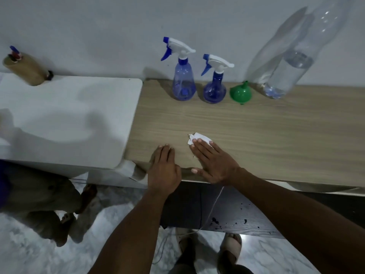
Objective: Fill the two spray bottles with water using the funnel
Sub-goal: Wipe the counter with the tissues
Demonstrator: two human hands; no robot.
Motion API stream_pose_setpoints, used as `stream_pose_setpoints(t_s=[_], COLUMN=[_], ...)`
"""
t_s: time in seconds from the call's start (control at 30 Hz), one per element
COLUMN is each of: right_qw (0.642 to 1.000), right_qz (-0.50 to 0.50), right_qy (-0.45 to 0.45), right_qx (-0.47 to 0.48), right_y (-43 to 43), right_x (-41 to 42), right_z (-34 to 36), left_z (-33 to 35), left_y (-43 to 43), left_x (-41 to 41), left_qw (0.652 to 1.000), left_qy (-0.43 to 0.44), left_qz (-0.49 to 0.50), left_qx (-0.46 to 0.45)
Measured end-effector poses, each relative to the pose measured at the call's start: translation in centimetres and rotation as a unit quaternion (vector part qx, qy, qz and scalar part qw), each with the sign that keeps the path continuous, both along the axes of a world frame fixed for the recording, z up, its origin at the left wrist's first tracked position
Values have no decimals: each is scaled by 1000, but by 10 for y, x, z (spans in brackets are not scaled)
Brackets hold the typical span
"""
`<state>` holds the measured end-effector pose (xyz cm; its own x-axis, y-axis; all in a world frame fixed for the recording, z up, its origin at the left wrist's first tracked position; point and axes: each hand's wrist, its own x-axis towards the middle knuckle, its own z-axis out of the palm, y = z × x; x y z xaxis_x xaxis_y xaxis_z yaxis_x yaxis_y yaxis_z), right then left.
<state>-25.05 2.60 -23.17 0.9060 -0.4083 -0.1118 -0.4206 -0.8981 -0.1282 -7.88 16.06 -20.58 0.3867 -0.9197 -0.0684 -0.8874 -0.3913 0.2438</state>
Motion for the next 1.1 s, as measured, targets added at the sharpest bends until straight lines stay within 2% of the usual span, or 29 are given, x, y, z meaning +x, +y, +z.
stream_pose_setpoints(t_s=[0.2,0.47,0.63,0.77,0.83,0.93,1.1], right_qw=[997,984,960,967,962,923,817], right_qz=[-73,-176,-274,-244,-265,-380,-568], right_qy=[18,-3,-36,-36,-39,-55,-79], right_qx=[-5,8,48,58,53,35,55], right_y=[-38,-72,-69,-78,-78,-66,-43], right_x=[-94,-216,-215,-208,-211,-208,-177], right_z=[4,8,3,7,2,-5,-2], left_z=[2,2,0,-4,-4,-2,3], left_y=[-25,-55,-59,-56,-55,-52,-33], left_x=[-70,-150,-162,-154,-147,-134,-107], left_qw=[999,1000,999,999,998,996,994], left_qy=[-12,0,1,5,18,26,7], left_qz=[-40,-16,-6,-40,-53,-80,-100], left_qx=[11,19,31,28,25,23,41])
